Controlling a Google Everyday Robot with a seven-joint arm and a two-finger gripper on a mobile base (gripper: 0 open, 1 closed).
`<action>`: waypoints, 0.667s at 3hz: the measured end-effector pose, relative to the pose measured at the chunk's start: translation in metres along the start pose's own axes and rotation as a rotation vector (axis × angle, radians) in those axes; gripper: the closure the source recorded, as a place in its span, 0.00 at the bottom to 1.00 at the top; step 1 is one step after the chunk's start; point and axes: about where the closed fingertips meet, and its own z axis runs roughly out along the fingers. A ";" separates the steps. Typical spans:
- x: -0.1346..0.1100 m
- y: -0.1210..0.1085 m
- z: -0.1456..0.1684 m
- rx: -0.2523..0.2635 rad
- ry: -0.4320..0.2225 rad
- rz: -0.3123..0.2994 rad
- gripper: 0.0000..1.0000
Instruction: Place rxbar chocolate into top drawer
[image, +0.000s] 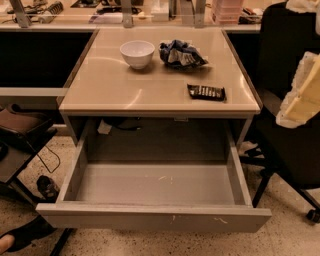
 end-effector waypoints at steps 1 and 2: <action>-0.014 -0.022 0.017 -0.021 -0.119 -0.018 0.00; -0.042 -0.056 0.057 -0.118 -0.260 -0.042 0.00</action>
Offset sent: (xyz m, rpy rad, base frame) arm 0.1637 0.0651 -0.0135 0.3842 0.0999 0.3482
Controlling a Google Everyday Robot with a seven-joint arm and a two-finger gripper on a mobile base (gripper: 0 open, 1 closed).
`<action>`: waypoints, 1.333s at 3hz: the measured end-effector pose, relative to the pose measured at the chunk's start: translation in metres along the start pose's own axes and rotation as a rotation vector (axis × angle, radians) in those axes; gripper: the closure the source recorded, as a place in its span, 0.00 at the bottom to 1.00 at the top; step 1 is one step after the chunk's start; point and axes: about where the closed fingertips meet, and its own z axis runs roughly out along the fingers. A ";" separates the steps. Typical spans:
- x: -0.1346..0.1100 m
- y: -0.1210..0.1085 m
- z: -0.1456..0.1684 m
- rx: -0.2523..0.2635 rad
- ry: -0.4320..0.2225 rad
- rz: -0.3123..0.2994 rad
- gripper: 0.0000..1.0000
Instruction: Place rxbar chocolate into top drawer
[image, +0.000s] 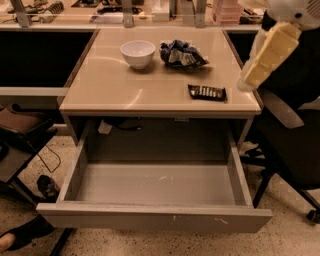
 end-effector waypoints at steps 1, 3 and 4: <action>-0.002 -0.044 0.050 -0.098 -0.072 0.018 0.00; 0.031 -0.105 0.093 -0.106 -0.111 0.104 0.00; 0.035 -0.107 0.099 -0.112 -0.141 0.116 0.00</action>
Offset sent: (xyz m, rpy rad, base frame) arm 0.1961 -0.0376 -0.0459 0.2032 0.1736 -0.0385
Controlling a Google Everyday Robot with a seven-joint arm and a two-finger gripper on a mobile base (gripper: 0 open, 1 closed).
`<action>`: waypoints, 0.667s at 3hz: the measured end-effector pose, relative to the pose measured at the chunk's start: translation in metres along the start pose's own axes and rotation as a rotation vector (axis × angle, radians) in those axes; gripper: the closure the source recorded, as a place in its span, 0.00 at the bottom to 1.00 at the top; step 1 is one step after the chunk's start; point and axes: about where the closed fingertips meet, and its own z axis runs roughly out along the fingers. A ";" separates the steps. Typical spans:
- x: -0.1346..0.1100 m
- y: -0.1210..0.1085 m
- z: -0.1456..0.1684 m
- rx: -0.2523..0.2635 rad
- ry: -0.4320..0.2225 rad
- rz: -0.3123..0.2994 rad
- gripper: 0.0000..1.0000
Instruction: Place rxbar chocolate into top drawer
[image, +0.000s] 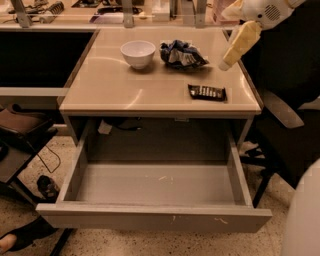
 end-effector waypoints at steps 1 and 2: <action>0.023 -0.007 0.023 -0.055 -0.126 0.028 0.00; 0.055 -0.011 0.066 -0.132 -0.239 0.077 0.00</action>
Offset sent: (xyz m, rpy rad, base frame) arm 0.0360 -0.0346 -0.1226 0.3867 0.1694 0.1374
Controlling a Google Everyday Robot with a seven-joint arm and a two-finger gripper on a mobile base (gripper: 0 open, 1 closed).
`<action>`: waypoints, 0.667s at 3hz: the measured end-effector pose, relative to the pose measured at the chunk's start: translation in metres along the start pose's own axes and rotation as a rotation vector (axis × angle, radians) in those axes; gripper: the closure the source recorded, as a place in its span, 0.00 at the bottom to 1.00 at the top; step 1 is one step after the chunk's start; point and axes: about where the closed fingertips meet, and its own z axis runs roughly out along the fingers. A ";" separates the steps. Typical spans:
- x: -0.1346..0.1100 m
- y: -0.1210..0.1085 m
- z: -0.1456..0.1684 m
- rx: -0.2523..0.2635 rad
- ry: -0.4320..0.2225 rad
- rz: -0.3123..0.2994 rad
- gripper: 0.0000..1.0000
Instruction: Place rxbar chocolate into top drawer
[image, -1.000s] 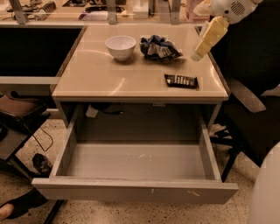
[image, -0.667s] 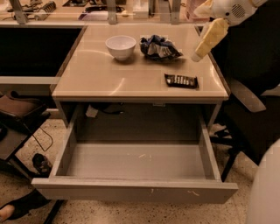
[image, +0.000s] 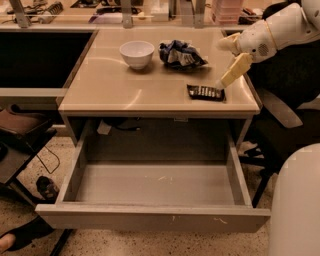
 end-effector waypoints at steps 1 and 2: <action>0.000 0.000 0.000 0.000 0.000 0.000 0.00; 0.031 -0.001 0.026 -0.046 -0.042 0.036 0.00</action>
Offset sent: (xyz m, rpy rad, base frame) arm 0.0054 -0.0070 -0.1004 0.1237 0.1273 0.0501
